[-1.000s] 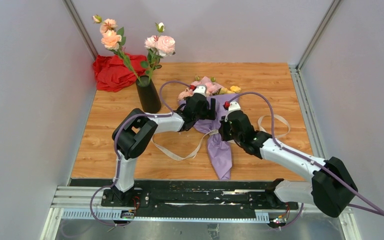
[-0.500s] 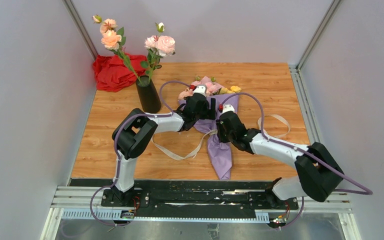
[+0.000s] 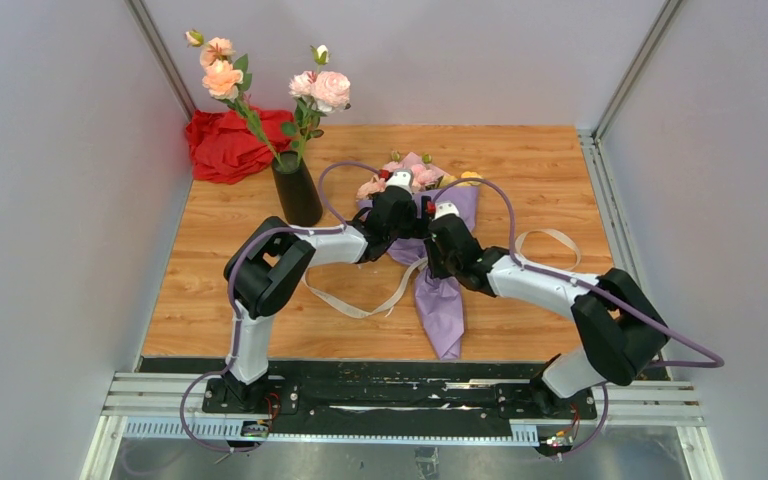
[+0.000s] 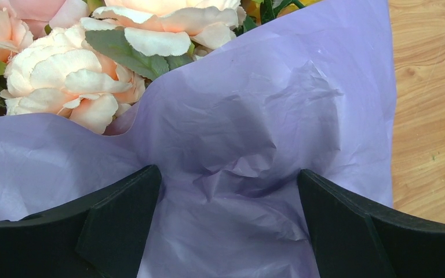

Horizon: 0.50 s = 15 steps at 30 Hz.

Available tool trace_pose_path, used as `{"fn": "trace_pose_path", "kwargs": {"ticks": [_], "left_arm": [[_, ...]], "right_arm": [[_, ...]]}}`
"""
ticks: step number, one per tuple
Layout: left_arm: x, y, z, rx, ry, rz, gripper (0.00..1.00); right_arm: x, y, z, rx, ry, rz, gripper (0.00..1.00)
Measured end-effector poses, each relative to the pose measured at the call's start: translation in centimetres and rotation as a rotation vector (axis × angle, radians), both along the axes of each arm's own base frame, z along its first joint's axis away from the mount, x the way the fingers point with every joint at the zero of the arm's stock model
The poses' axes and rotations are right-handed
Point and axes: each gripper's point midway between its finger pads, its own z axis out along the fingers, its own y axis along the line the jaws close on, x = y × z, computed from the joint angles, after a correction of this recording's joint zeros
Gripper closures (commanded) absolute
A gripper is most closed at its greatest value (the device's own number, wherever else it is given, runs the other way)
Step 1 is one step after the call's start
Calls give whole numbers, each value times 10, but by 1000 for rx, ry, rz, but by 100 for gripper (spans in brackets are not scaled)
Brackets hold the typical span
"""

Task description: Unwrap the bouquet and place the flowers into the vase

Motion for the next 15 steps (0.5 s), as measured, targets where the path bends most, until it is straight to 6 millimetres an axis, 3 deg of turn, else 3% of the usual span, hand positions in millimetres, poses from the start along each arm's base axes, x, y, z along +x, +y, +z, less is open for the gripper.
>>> {"fn": "trace_pose_path", "kwargs": {"ticks": [2,5,11,15], "left_arm": [[0,-1,0,-2,1,-4,0],[-1,-1,0,-2,2,-6,0],[-1,-1,-1,-3,3,-8,0],[-2,-2,0,-8,5,-15,0]], "right_arm": [[1,1,0,-4,1,0,78],[4,3,-2,-12,1,5,100],[6,5,0,0,-6,6,100],[-3,11,21,40,-62,29,100]]}}
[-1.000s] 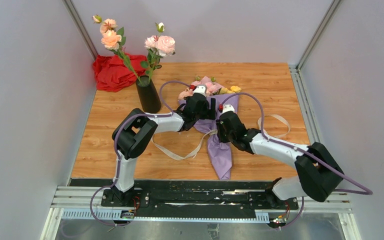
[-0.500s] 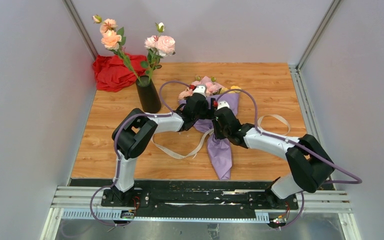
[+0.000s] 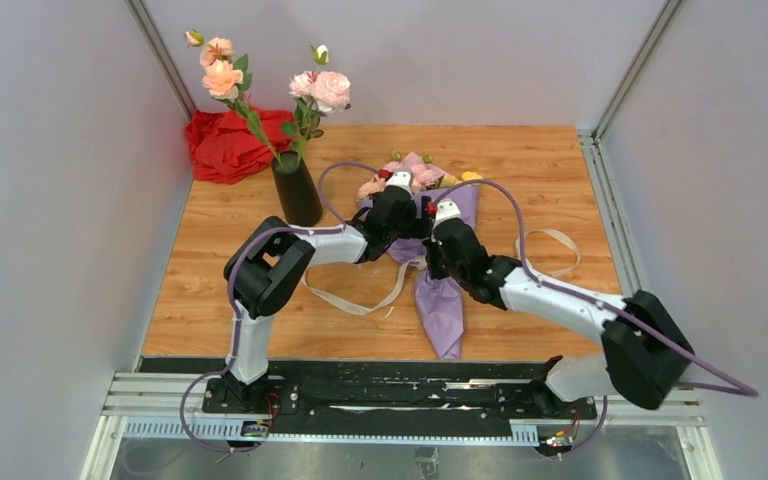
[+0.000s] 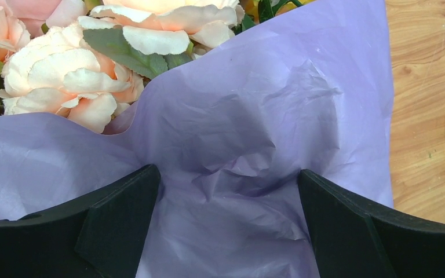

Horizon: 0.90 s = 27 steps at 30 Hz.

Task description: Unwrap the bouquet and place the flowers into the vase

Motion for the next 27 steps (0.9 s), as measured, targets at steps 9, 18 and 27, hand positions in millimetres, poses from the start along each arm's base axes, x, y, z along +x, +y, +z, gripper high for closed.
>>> {"fn": "trace_pose_path", "kwargs": {"ticks": [9,18,27], "left_arm": [[0,-1,0,-6,4,-10,0],[0,-1,0,-7,4,-10,0],[-1,-2,0,-9,5,-16,0]], "right_arm": [[-7,9,54,108,-164,9,60],[-2,11,-17,-52,-25,8,58],[3,16,-20,-47,-23,0,97]]}}
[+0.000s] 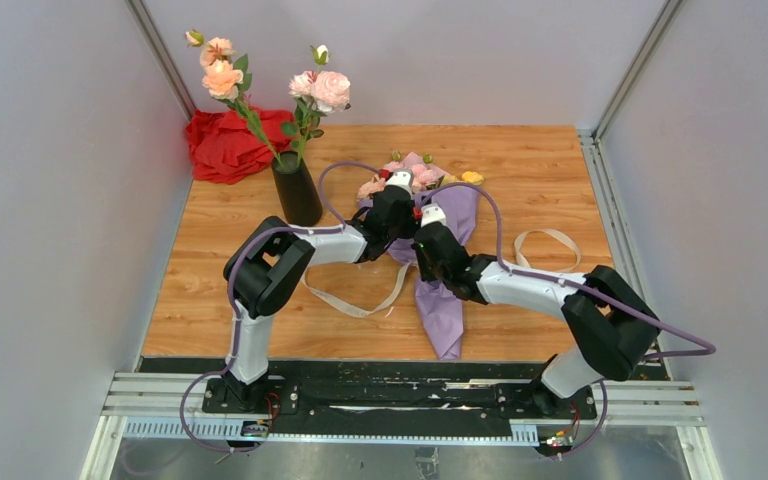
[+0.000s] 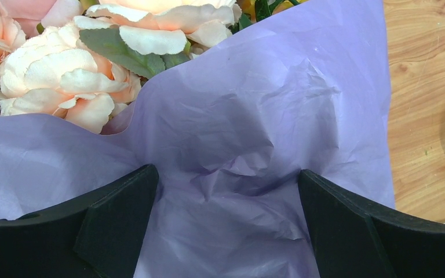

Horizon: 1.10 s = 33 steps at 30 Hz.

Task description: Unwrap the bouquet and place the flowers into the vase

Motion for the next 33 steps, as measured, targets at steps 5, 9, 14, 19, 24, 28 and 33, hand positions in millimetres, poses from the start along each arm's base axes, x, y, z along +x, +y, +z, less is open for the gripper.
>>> {"fn": "trace_pose_path", "kwargs": {"ticks": [5,9,14,19,24,28,33], "left_arm": [[0,0,0,-1,0,-1,0],[0,0,0,-1,0,-1,0],[-1,-2,1,-6,2,-9,0],[-2,-3,1,-10,4,-17,0],[-2,-4,0,-12,6,-21,0],[-2,-5,0,-13,7,-24,0],[-2,-6,-1,-18,7,-30,0]], "right_arm": [[1,2,1,11,-4,-3,100],[1,2,6,20,-10,-2,100],[-5,8,41,83,-72,17,100],[-12,7,99,187,-184,24,100],[-17,-8,126,201,-242,4,100],[-20,-25,144,180,-292,-18,100],[-17,-47,202,162,-392,-50,100]]}}
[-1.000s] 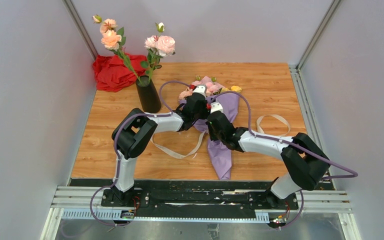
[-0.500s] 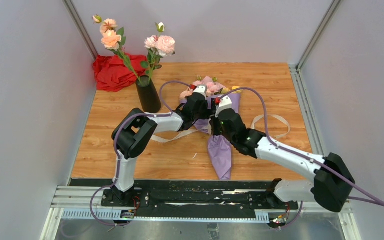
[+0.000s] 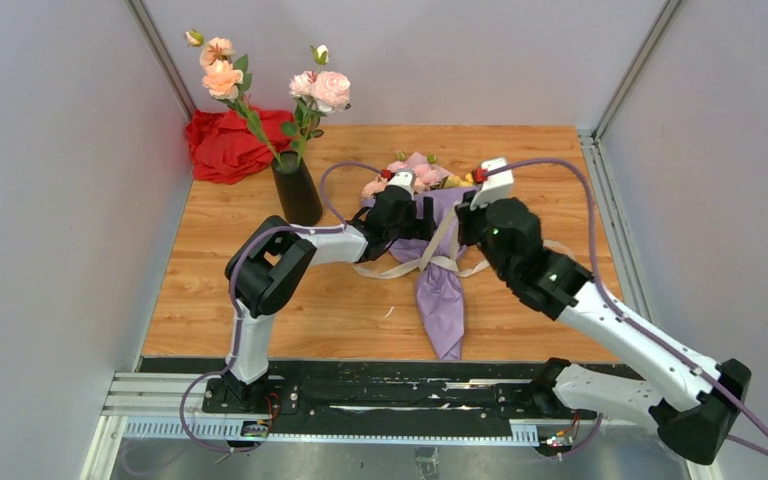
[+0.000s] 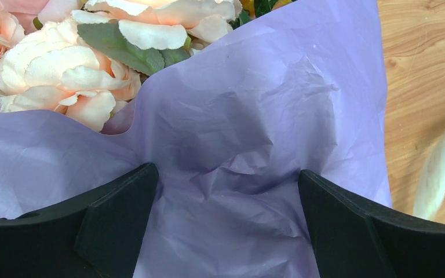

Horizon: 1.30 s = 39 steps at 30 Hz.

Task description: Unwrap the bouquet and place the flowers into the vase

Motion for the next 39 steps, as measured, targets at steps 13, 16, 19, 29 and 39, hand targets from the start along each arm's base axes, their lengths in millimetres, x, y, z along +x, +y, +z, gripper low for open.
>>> {"fn": "trace_pose_path", "kwargs": {"ticks": [13,16,19,29,39], "left_arm": [[1,-3,-1,-7,-1,-7,0],[1,-4,-1,-8,0,-10,0],[1,-4,-1,-9,0,-11,0],[1,-4,-1,-9,1,-14,0],[0,-5,0,-11,2,-18,0]], "right_arm": [[-3,-107,205,-9,-363,-266,100],[-10,-132,223,-60,-404,-351,100],[-12,-144,216,-111,-397,-399,100],[37,-94,26,-363,-47,-307,41],[24,-55,-147,-368,323,-164,36]]}}
